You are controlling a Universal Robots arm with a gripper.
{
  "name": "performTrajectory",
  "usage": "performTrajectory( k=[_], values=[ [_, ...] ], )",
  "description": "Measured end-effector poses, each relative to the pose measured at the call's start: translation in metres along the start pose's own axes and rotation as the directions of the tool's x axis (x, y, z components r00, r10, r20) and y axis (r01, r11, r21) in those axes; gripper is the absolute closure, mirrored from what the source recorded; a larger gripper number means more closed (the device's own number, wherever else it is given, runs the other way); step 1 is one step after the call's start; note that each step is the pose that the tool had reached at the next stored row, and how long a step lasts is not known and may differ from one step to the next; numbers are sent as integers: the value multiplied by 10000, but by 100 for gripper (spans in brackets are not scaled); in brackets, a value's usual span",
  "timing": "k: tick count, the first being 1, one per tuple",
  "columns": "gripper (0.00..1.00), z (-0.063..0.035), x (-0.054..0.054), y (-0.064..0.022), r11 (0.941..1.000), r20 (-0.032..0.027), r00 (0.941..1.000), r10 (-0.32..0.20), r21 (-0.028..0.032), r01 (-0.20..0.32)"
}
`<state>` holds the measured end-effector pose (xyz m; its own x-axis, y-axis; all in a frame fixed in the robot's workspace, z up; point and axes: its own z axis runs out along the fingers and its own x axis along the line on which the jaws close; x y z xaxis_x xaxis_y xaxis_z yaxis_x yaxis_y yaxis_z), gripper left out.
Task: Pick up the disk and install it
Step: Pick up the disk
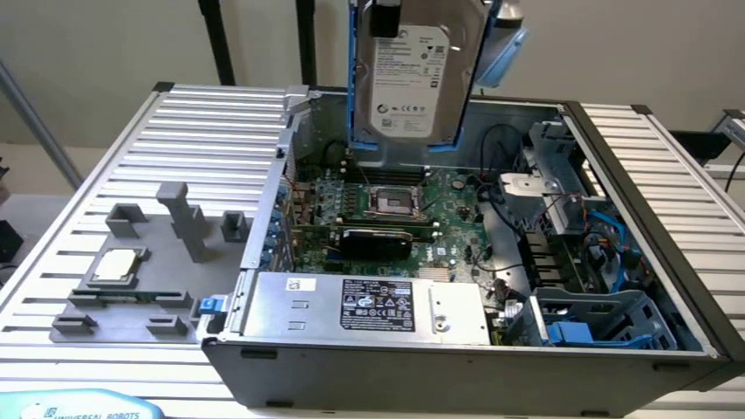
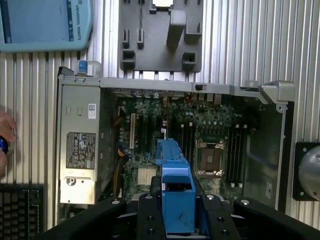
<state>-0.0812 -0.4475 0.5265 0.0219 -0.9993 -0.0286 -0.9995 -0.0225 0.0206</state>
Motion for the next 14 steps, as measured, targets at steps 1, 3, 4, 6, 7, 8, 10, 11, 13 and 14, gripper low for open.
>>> performTrajectory(
  k=[1, 3, 4, 6, 7, 8, 10, 11, 13, 14],
  values=[
    [67, -2, 17, -44, 10000, 0, 10000, -1, 0, 1],
    [67, -4, 54, -124, 10000, 2, 10000, 0, 0, 0],
    [67, -4, 73, -162, 10000, 2, 10000, -1, 0, 1],
    [67, -5, 112, -237, 10000, 2, 10000, -1, 0, 1],
    [67, -6, 133, -273, 10000, 2, 10000, 0, 0, 0],
    [67, -5, 153, -308, 10000, 2, 10000, -1, 0, 1],
    [67, -4, 195, -379, 10000, 1, 10000, 0, 0, 0],
    [67, -3, 217, -414, 10000, 2, 10000, -1, 0, 1],
    [67, -1, 261, -486, 10000, 2, 10000, -1, 0, 1],
    [67, 0, 282, -520, 10000, 2, 10000, 0, 0, 0]
  ],
)
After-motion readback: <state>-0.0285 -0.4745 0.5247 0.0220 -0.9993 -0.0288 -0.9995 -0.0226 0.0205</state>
